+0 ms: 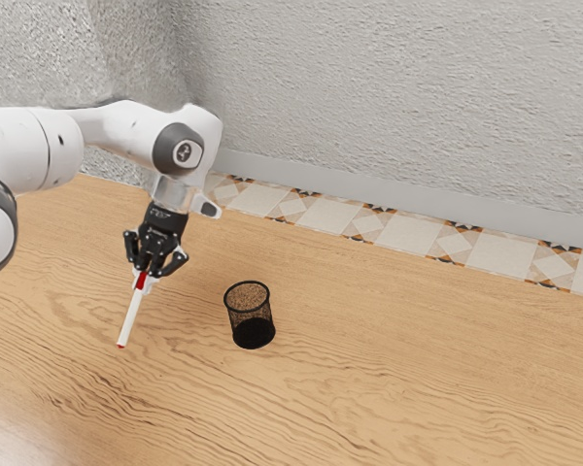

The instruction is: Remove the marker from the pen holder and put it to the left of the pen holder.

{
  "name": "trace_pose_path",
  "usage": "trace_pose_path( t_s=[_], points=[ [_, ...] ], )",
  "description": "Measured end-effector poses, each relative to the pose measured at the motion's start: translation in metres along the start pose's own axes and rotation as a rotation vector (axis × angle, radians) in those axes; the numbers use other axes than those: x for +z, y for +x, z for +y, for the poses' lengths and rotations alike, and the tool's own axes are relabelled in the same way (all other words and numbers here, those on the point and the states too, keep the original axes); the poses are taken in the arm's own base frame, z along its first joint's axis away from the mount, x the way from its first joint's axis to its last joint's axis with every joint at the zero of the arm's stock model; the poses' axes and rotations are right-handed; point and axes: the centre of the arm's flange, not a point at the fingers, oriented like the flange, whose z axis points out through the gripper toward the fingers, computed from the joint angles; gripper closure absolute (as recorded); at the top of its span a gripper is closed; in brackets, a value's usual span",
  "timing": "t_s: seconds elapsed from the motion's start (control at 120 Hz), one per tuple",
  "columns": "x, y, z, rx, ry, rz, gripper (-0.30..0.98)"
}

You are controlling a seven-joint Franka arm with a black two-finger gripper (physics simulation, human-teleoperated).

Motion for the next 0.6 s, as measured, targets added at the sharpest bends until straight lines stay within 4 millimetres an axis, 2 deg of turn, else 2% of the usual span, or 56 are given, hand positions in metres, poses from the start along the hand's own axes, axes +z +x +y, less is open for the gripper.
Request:
trace_pose_path(
  t_s=[0.15, 0.283, 0.333, 0.433, 0.6],
  points=[
    [0.007, 0.006, 0.0, 0.0, -0.002, -0.02, 0.39],
    [-0.001, 0.008, -0.01, -0.02, -0.022, 0.044, 0.21],
    [-0.013, 0.003, -0.011, -0.024, -0.04, 0.093, 0.16],
    [-0.05, -0.017, -0.008, -0.024, -0.079, 0.214, 0.1],
    [-0.125, -0.072, 0.008, -0.001, -0.104, 0.45, 0.05]
  ],
)
